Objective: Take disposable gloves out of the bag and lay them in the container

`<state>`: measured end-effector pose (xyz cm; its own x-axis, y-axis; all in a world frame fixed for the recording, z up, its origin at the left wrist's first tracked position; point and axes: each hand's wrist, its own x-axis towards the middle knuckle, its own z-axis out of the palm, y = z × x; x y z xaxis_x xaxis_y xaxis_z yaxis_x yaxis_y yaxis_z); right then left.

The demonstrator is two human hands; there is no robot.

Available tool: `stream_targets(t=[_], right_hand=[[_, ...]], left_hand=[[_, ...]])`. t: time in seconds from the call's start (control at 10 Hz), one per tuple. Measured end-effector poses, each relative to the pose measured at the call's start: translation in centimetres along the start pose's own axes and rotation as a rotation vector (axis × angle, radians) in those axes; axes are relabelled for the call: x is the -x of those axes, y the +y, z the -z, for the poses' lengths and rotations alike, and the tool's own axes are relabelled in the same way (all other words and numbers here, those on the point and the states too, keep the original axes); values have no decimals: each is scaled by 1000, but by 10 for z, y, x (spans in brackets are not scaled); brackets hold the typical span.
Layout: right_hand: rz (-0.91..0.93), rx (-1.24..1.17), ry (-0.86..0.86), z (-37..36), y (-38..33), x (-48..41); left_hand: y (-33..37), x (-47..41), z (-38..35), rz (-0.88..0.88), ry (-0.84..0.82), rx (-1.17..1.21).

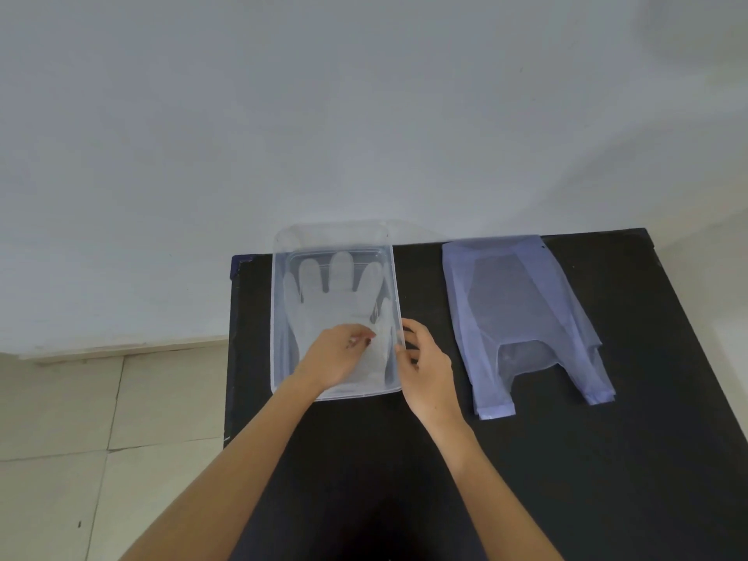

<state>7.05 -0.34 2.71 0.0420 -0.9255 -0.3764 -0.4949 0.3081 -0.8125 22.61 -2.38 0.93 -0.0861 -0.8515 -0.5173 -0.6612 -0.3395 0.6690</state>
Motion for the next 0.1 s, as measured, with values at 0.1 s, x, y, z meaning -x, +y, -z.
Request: stream_targets(t=[0.1], right_hand=[[-6, -12, 51, 3, -2, 3]], left_hand=[[-4, 6, 8, 53, 224, 84]])
